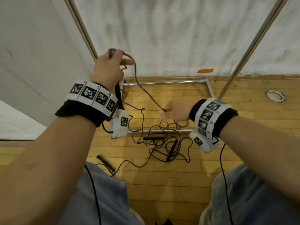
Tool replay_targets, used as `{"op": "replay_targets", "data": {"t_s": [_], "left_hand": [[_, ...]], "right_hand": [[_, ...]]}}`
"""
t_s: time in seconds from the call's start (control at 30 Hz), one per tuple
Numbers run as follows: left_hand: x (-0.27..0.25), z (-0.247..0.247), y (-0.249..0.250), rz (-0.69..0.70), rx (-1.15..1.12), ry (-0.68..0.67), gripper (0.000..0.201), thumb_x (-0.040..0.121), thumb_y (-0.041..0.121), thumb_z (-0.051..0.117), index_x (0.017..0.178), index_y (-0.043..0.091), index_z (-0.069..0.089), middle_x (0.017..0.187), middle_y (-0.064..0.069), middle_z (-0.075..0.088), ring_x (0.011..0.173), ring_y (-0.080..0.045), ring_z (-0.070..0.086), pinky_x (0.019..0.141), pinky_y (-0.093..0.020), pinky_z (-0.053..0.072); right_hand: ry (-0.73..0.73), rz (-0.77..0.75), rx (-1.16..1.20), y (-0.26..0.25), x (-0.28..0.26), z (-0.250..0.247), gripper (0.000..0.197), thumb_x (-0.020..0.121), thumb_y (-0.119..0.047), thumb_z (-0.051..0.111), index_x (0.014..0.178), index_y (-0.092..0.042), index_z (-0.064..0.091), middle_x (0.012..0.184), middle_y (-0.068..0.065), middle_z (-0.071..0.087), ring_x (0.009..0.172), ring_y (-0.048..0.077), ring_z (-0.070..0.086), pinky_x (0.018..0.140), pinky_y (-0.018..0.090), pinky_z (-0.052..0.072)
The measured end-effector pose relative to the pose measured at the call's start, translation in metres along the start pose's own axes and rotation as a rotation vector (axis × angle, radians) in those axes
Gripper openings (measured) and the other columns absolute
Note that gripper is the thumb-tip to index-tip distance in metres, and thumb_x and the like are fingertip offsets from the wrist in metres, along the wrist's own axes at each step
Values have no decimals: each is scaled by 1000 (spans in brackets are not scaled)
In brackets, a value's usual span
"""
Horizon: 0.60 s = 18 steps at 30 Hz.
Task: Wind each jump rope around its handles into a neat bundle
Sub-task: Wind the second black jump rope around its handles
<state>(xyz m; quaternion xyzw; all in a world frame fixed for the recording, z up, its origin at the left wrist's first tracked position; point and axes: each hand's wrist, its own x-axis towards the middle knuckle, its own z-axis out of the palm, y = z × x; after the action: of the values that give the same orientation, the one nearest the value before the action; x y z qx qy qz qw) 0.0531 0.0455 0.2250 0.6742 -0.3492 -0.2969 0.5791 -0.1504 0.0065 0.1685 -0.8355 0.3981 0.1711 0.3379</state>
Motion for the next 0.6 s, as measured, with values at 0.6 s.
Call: {"op": "replay_targets", "data": {"t_s": [0.6], "left_hand": [[-52,66,-33,76,426,-673,30,97,26,52,85,5,69,58,7,58,47,-10,44,50,-22,36]], "right_hand": [[678,-456,1794,17,-57,-91,31,98,-34,43,97,-9,62,89,4,59,86,19,58,75,28,49]]}}
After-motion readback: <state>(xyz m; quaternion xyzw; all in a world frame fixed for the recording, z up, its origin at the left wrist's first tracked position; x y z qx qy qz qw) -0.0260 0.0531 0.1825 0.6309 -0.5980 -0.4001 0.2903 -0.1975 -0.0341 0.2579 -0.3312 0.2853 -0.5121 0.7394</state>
